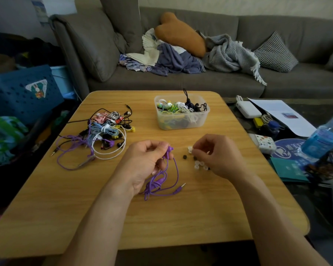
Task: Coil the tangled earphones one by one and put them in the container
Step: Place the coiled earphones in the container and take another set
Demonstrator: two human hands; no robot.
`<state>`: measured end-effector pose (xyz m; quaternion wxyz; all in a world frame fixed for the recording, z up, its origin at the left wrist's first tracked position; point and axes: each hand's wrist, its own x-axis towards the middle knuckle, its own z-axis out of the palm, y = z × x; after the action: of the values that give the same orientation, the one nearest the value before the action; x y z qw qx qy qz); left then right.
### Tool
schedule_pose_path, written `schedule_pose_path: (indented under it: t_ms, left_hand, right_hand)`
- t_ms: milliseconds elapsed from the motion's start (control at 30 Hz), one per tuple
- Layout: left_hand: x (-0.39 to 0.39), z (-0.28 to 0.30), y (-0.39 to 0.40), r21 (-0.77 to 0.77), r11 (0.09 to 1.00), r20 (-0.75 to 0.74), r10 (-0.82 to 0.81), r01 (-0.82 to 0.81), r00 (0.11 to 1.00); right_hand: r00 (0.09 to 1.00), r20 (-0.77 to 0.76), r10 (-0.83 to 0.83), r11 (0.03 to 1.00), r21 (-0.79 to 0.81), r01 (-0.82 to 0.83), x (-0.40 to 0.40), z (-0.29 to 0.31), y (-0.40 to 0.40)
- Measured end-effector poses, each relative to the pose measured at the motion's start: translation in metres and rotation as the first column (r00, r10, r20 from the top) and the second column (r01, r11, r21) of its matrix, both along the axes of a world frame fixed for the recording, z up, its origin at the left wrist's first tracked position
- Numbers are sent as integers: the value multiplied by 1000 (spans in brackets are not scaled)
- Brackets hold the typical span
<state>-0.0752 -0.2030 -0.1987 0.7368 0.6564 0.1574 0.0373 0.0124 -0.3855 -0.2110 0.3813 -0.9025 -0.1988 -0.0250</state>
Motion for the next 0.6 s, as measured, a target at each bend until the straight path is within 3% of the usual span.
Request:
schedule_pose_path:
  t_ms: [367,600]
  left_hand:
    - [-3,2,2,-4,1000,3,15,-15,1000]
    - [-3,3,2,-20,1000,12,24,-24,1000]
  right_hand:
    - [1000,2,21,960,-280,-20,0,1,12]
    - [1000,22,21,993,-119,-19,-4,4,9]
